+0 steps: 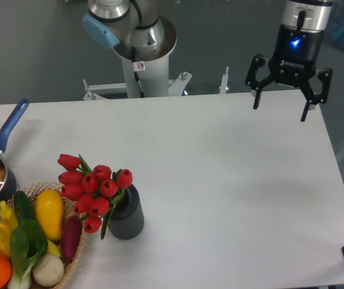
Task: Pick up the flowers from the vase
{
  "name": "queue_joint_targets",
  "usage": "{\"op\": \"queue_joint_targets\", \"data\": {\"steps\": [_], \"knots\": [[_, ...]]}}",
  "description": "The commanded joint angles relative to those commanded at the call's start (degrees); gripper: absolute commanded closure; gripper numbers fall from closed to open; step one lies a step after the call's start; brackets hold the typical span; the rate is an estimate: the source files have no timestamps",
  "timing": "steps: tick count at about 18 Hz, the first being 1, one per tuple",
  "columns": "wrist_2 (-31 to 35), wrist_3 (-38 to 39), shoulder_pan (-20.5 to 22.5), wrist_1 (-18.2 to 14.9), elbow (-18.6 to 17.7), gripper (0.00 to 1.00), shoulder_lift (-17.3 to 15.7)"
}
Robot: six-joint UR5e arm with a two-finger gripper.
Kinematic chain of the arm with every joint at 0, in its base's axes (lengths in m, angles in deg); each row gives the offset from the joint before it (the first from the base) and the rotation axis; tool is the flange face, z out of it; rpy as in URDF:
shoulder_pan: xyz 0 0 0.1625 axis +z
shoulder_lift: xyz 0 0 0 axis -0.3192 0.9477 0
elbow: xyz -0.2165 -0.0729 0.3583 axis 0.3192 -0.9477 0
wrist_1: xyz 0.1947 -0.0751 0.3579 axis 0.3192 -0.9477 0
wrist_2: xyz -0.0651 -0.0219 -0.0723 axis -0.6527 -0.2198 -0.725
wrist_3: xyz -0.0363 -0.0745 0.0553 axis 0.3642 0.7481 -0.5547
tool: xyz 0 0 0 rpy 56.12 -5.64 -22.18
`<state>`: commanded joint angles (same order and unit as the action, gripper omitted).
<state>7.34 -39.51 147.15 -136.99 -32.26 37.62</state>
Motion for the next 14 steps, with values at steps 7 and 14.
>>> {"op": "queue_joint_targets", "data": {"steps": [7,14], "knots": [[-3.84,0.09,-0.35,1.14,-2.63,0.00,-0.35],[-12.04,0.52,1.32,3.26,-7.73,0.00,-1.05]]}}
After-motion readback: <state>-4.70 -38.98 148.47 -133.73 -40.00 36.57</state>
